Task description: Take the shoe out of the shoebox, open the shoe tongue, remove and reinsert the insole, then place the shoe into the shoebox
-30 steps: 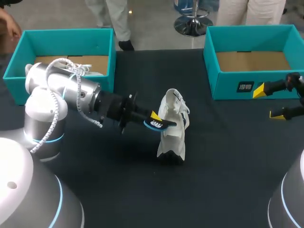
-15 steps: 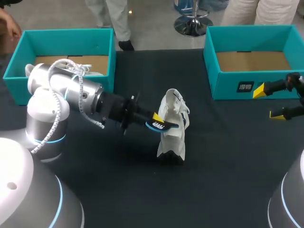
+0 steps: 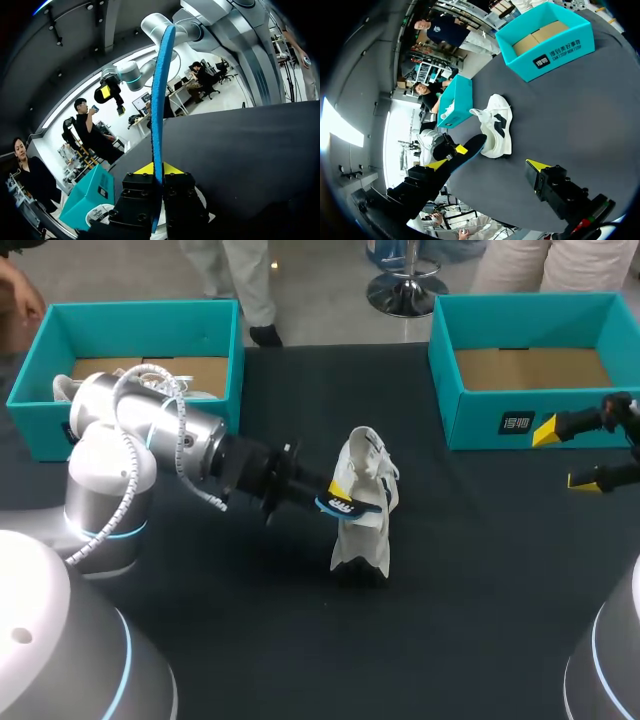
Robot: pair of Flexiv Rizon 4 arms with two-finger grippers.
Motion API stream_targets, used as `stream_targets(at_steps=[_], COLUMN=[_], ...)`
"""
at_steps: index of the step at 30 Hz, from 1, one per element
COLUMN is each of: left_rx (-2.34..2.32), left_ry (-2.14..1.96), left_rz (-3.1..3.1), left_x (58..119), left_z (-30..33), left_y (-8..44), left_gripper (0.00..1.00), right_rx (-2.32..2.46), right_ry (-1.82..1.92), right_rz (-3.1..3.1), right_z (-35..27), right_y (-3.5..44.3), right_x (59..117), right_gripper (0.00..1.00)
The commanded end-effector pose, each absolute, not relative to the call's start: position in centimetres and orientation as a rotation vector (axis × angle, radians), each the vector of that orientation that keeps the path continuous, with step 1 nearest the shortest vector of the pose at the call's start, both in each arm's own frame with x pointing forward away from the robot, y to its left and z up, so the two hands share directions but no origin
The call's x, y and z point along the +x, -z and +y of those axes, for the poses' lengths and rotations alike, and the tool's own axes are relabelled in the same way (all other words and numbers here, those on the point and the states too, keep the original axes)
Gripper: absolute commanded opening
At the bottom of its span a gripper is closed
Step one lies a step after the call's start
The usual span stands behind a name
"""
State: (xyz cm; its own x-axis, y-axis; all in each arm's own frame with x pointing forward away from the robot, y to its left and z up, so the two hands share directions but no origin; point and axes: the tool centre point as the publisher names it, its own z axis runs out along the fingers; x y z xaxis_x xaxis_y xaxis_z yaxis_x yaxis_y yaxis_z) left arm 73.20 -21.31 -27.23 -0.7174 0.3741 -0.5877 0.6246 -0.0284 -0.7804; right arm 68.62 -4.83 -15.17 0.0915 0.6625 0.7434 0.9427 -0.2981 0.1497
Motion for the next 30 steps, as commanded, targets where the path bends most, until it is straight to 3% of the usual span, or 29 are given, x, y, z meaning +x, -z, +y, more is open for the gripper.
stream_targets(at_steps=[1,30], left_rx=[1.063,0.955], left_ry=[1.835,1.871], left_rz=[2.017,1.976], left_x=[72.9,73.9], left_z=[-21.3,-23.0], left_y=[26.7,29.7], left_gripper=[0.0,0.0], right_rx=[-2.015,-2.015], right_ry=[1.049,1.049], right_rz=[-1.579,-1.579], right_z=[-4.8,-4.8], right_y=[15.2,15.2], right_x=[68.4,68.4], right_gripper=[1.0,1.0])
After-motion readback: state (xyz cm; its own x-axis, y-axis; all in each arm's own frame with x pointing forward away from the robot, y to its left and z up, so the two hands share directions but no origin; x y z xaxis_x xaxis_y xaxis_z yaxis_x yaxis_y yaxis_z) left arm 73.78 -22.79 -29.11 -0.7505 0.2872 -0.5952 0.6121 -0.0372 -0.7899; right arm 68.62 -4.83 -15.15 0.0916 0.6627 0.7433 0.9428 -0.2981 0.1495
